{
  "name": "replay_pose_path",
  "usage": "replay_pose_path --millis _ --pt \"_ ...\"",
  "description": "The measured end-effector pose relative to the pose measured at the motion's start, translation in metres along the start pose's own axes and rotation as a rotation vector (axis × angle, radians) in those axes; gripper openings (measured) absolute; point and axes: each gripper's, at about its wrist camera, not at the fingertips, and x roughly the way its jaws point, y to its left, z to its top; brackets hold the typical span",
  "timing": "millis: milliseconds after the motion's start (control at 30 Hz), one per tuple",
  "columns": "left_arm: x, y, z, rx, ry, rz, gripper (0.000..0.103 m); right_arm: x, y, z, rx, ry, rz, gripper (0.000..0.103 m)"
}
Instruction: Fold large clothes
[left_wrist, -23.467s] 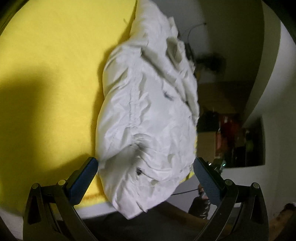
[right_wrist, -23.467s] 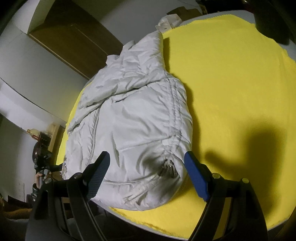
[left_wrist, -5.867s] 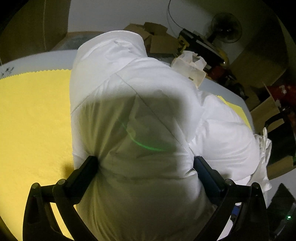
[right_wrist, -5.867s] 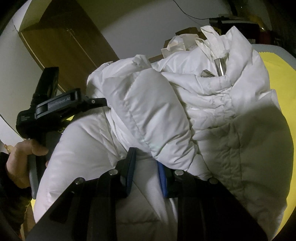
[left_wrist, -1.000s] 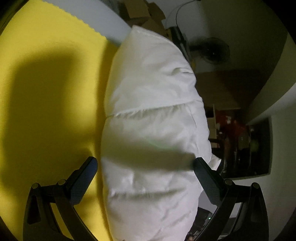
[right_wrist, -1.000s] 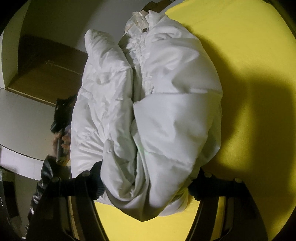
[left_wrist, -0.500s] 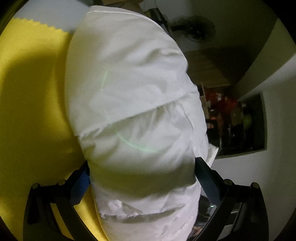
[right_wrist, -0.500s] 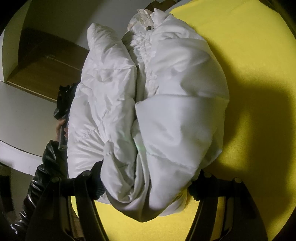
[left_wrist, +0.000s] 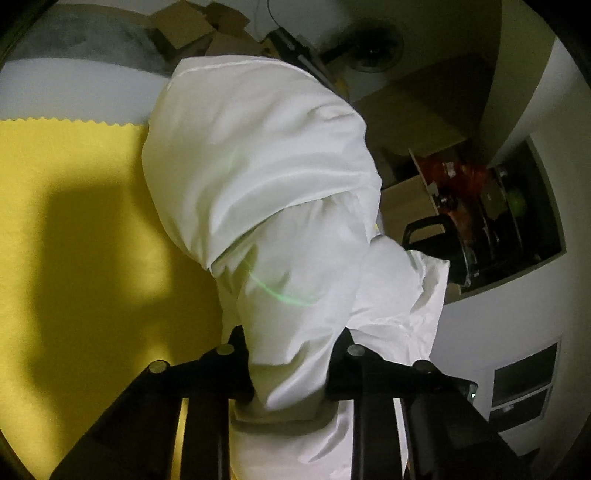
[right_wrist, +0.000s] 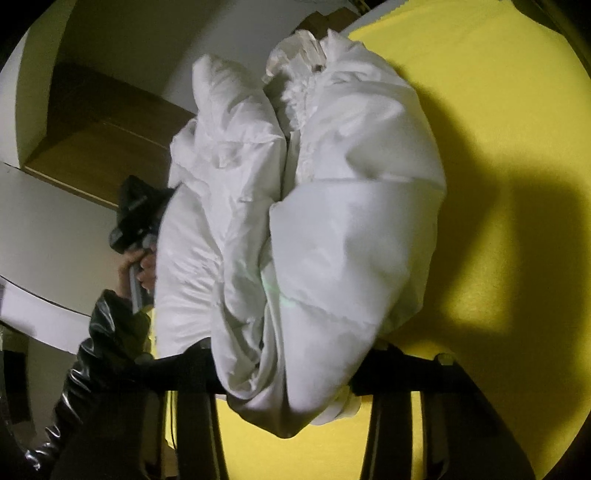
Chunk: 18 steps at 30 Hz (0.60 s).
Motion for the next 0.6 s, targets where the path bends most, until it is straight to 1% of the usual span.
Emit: replay_pose_path --millis 67,167,300,400,533,600 --pt "-0.008 -0.003 -0.003 0.002 -0.016 0.021 0.02 -0.001 0.005 0.0 -0.002 -0.014 0.0 0.035" --pt "-0.024 -0.005 -0.011 -0.004 -0.041 0.026 0.019 -0.003 0.009 0.004 0.01 -0.026 0.015 0.03" --pt "-0.048 -0.003 -0.019 -0.029 -0.061 0.045 0.019 -0.004 0.021 0.004 -0.013 -0.02 0.057 0.028" --pt "-0.084 0.005 -0.025 -0.043 -0.093 0.067 0.019 0.0 0.036 0.001 -0.042 0.005 0.075 0.028" --pt "-0.143 -0.005 -0.035 -0.028 -0.17 0.077 0.019 0.008 0.065 0.003 -0.087 0.022 0.115 0.027" --pt "-0.178 -0.011 -0.04 -0.016 -0.205 0.097 0.019 0.008 0.086 0.018 -0.125 0.024 0.129 0.027"
